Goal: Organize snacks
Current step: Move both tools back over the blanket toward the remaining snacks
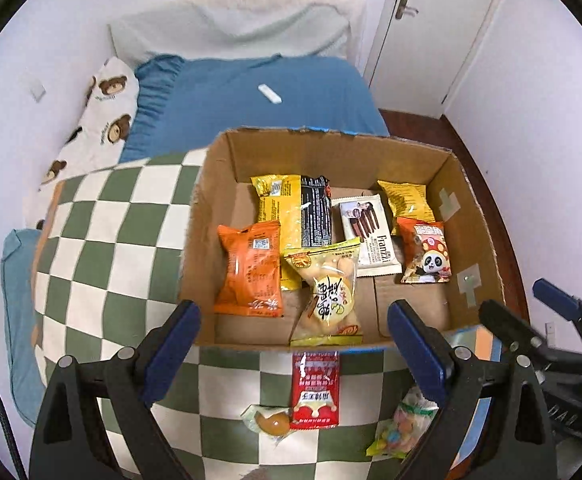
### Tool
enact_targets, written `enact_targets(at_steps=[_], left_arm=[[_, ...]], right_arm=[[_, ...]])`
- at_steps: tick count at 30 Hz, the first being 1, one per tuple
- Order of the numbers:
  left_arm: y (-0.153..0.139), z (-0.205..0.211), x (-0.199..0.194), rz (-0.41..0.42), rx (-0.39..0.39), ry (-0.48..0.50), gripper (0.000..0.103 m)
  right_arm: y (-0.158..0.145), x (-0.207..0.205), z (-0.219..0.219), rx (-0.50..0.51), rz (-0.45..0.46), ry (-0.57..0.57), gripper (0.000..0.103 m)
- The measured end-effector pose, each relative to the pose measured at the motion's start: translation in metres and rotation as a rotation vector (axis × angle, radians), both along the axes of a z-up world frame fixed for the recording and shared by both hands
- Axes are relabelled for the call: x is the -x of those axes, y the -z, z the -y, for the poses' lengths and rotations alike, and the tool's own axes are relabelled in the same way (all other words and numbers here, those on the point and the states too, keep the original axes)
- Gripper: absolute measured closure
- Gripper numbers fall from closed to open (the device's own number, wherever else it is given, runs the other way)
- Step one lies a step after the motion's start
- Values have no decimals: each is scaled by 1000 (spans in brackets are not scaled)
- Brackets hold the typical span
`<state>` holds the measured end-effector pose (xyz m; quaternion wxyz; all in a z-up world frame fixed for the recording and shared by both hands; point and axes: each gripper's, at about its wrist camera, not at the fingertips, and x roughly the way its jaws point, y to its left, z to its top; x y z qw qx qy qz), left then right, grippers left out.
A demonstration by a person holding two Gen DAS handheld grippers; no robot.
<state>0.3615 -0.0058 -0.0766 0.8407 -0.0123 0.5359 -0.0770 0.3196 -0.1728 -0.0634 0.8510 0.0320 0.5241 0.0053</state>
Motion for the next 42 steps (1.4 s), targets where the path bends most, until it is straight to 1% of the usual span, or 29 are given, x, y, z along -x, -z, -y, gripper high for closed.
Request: enact_targets(at_steps=[5,11,16,20,23,27,30,31,32,34,35,36,38,40,42], left_arm=[[-19,-3,30,98,-48,4,7],[-40,-5,63,161,-38,6,7],[-57,-2,87,224,-48,12,7],[-64,-1,96,245,-46,13,7],[-69,1,100,266,-51,12,7],[-62,-2,96,248,-42,-15,7],[-47,-7,92,203,-37,-35,7],[-38,-9,90,182,-43,-42,7],[-30,-10,89,162,-51,-46,7],[-7,-12,84,103,-72,-49,7],[4,-12,82,73,-79,-50,7],[16,-13,81,44,-87,-48,7],[42,-13,77,-27,-111,-42,7],[68,-10,73,-90,-116,-32,7],[90,-5,69,-137,-113,-15,7]], right_arm=[[-28,28,-2,4,66,0,6],[-57,64,-5,20,145,3,6],[-71,87,-2,23,190,18,6],[-79,103,-1,17,216,25,6],[-84,108,0,8,229,24,6],[-83,111,5,-43,218,24,6],[-66,107,17,-115,161,31,6],[-58,105,21,-133,140,37,6],[-44,104,28,-150,104,56,6],[-16,101,40,-187,45,66,14],[-3,100,43,-187,17,73,27],[18,97,48,-187,-35,85,32],[46,95,54,-192,-92,107,32],[73,92,57,-206,-149,114,32],[97,88,56,-179,-188,120,32]])
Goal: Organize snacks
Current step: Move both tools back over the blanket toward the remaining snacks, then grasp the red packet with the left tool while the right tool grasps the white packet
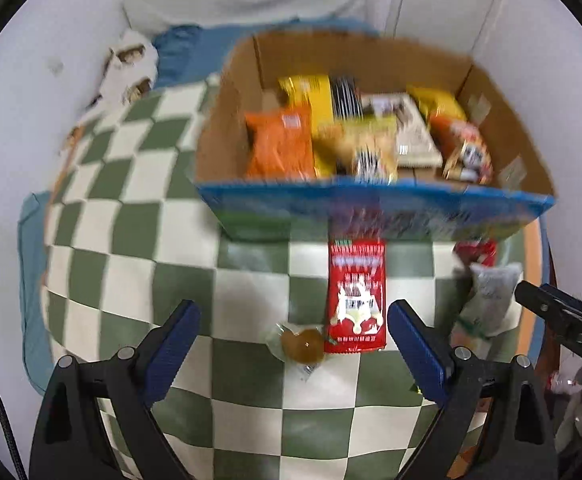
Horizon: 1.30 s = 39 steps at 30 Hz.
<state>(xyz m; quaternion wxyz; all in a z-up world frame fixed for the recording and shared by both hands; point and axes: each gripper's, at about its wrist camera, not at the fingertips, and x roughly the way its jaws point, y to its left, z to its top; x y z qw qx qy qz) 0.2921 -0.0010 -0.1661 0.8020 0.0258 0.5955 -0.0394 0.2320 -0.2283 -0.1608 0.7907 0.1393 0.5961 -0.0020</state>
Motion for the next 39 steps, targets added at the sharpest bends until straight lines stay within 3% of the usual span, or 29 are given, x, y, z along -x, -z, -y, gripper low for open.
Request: enact_targets(at_steps=[7,9,11,12,16,21,23,27,30,31,32,33,36,39], left_arm=[[68,36,-24,-158,36,58,7],[86,48,-31,-183,7,82,19],[103,59,-36,-213,-21,111,50],[107,62,-36,-223,-18,118,51],[103,63,-22,-203,-25,137,54],[114,51,18,-290,17,130,54],[122,49,20,-307,41,110,49],[128,47,10,-311,65,75,42],[124,47,8,-283,63,73,41],[123,47,8,-278,59,72,42],[120,48,10,-265,51,70,52],[115,53,11,-255,42,74,55],[102,59,13,-224,18,90,59],[80,60,14,-199,40,103,59]], right_arm=[[61,-12,-9,34,-121,6,32],[73,-14,-14,62,-133,-3,32],[79,-15,-18,76,-135,-17,35],[81,-16,-19,86,-137,-20,42],[83,-13,-19,87,-142,-46,49],[84,5,-14,60,-198,-65,49],[91,11,-13,33,-215,-62,49],[99,15,-8,5,-197,0,39],[97,19,-2,11,-175,11,39],[97,20,-3,18,-169,6,39],[97,22,-5,35,-164,-5,39],[97,24,-6,50,-157,-15,41],[94,28,-12,60,-140,-31,49],[83,29,-14,57,-117,-36,55]])
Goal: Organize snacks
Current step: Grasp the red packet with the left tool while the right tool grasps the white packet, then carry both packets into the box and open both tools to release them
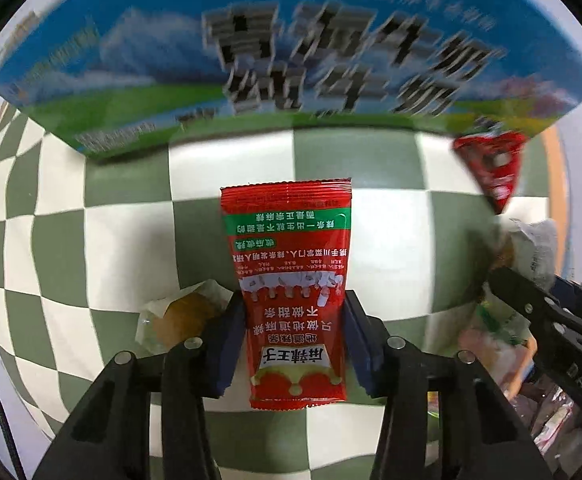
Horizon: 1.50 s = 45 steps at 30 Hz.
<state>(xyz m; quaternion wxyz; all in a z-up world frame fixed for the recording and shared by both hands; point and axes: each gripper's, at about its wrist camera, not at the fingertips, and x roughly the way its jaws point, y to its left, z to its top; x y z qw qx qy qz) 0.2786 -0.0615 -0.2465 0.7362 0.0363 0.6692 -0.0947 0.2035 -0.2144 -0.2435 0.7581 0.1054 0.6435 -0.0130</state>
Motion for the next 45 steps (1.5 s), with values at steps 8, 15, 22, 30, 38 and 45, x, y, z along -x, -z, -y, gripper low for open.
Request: enact_targets(at_steps=[8,15,22,30,38,45], left_arm=[[-94,3,-10,117,131,23,59],[-163,12,-72,186,238,14,59],[-142,34,-168,90,197,-26,59],[-88,64,-210,-63,140,10,59],[-54,67,-207,-154,116,12,41],[-58,61,-196,-118,88,28,12]], right_arm=[[-63,-11,5,-83,104,-5,56],[-132,-42,3,-163,200,-54,56],[-155,-112,4,-94,205,-108,56],[-119,-176,4,-48,71,-129,56],[-75,-200,3,-34,-97,-154,37],[-72,-196,-7,-40,-105,-160,9]])
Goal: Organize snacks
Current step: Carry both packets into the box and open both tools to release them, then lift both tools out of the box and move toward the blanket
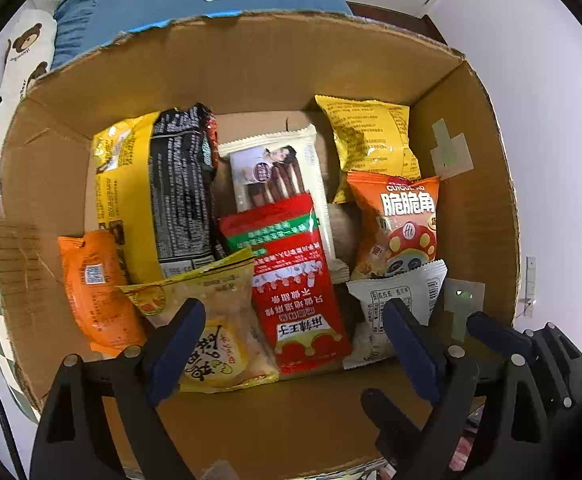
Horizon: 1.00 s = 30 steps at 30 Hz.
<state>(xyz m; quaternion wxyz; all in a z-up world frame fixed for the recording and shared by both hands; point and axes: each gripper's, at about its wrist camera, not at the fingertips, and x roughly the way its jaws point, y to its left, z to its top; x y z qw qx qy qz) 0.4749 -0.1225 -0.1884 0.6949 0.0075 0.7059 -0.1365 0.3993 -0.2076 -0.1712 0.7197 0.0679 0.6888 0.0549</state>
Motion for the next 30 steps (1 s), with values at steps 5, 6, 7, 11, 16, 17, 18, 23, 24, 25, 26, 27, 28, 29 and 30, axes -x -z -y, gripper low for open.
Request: enact_targets(at_steps=[5,6,7,11,16,17,18,23,24,25,26,27,28,29,30], left_arm=[[-12,-13,7,44,-15,-25,12],[-13,-16,7,51,-19,-31,12],[-16,-19,8,59,-21,-34,12],[-25,-32,16,87,-32,-54,12],[-40,-47,23,122,-33,-81,12],[-43,-49,25,134,-33,-86,12],[-48,-54,26,147,-34,-89,12],[-65,-65,34,239,-49,-105,12],[-68,-68,36,254,-48,-108,12],[-72,-71,40,272,-48,-111,12],[-76,-73,44,288,-50,-113,12],[-78,-75,46,305,-51,-115,12],[-82,-78,51,329,-53,-116,12],[-85,-79,55,344,-57,-116,12],[-88,-81,58,362,-60,-118,12]], right_arm=[[-1,-1,-7,19,21,17,9],[-1,0,-7,19,24,20,9],[-3,0,-7,23,25,20,9],[-9,4,-8,37,37,21,9],[-24,9,-9,40,70,20,9],[-27,11,-9,42,78,18,9],[-29,11,-10,45,83,16,9],[-43,21,-15,70,129,-1,9],[-44,23,-15,72,136,-2,9],[-46,26,-15,75,144,-2,9],[-49,29,-15,79,159,0,9],[-51,31,-15,80,168,3,9],[-54,34,-14,80,178,6,9],[-58,38,-14,82,192,10,9],[-60,39,-13,85,201,9,9]])
